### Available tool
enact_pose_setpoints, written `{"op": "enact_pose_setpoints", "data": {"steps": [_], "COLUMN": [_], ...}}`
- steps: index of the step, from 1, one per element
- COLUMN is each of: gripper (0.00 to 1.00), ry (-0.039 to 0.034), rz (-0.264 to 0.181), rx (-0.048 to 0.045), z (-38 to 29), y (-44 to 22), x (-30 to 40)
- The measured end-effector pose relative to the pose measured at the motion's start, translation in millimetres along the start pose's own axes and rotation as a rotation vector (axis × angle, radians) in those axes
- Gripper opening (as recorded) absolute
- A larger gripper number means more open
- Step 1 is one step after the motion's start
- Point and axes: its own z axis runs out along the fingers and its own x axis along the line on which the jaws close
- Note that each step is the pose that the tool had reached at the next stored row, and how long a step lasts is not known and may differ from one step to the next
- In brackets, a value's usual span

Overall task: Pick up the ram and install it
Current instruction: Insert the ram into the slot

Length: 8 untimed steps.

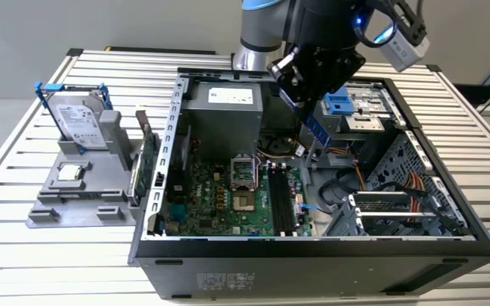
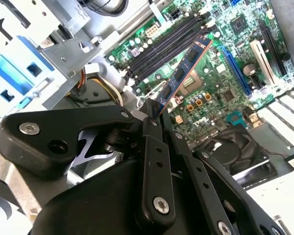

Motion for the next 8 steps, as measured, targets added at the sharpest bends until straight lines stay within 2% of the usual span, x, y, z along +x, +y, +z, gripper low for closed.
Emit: {"op": "enact_pose_setpoints", "data": {"steps": [8], "gripper": [0.00], "ry": [-0.0010], "rz": [0.061], "rx": [0.0016], "z": [0.0], "y": [-0.3], "x": [-0.8]}}
